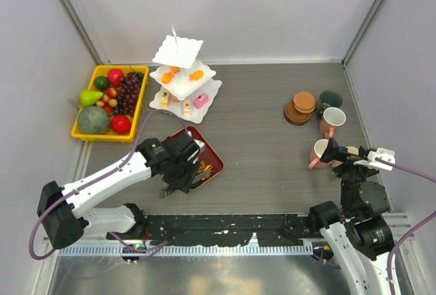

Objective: Serve the afternoon tea

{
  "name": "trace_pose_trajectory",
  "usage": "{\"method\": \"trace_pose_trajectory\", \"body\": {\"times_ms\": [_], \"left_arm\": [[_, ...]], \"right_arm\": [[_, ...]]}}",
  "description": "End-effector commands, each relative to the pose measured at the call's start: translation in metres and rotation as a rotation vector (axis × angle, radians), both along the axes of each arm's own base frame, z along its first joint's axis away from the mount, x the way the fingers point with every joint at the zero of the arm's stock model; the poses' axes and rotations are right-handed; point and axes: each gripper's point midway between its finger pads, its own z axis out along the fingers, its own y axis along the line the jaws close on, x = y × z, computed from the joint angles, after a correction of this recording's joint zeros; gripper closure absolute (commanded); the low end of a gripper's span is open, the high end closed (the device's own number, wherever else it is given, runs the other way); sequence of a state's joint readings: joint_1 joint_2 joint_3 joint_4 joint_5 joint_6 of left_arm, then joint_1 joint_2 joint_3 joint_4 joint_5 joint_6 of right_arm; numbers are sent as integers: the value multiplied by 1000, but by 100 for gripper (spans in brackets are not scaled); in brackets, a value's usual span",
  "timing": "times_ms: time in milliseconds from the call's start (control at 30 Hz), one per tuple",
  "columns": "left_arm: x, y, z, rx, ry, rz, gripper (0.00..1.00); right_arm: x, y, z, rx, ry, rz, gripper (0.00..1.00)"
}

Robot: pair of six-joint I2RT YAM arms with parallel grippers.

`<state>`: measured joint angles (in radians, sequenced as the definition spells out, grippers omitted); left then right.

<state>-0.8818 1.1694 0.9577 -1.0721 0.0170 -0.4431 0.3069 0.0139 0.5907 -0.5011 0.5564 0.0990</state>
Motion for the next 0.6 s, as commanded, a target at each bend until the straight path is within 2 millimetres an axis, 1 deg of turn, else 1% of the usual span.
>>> {"method": "trace_pose_trajectory", "body": {"times_ms": [0,200,367,433,500,533,567], "left_arm": [[3,-3,-4,5,-1,12,52],[5,-9,-8,8,15,2,52],[6,-7,-11,33,23,3,52],[4,-4,-11,45,28,0,52],[9,7,-11,102,-3,12,52],[12,12,-10,128,-18,16,53],[12,16,-10,147,-24,15,56]], "right_arm": [[3,-1,7,-6,-19,-9,4],[3,-1,7,-5,-20,-9,4],[2,-1,8,-6,-23,-11,5],[2,-1,8,-4,-23,-11,5],[2,-2,8,-4,-23,-12,5],[2,-1,8,-4,-23,-9,4],[2,-1,7,-4,-23,-11,5]]}}
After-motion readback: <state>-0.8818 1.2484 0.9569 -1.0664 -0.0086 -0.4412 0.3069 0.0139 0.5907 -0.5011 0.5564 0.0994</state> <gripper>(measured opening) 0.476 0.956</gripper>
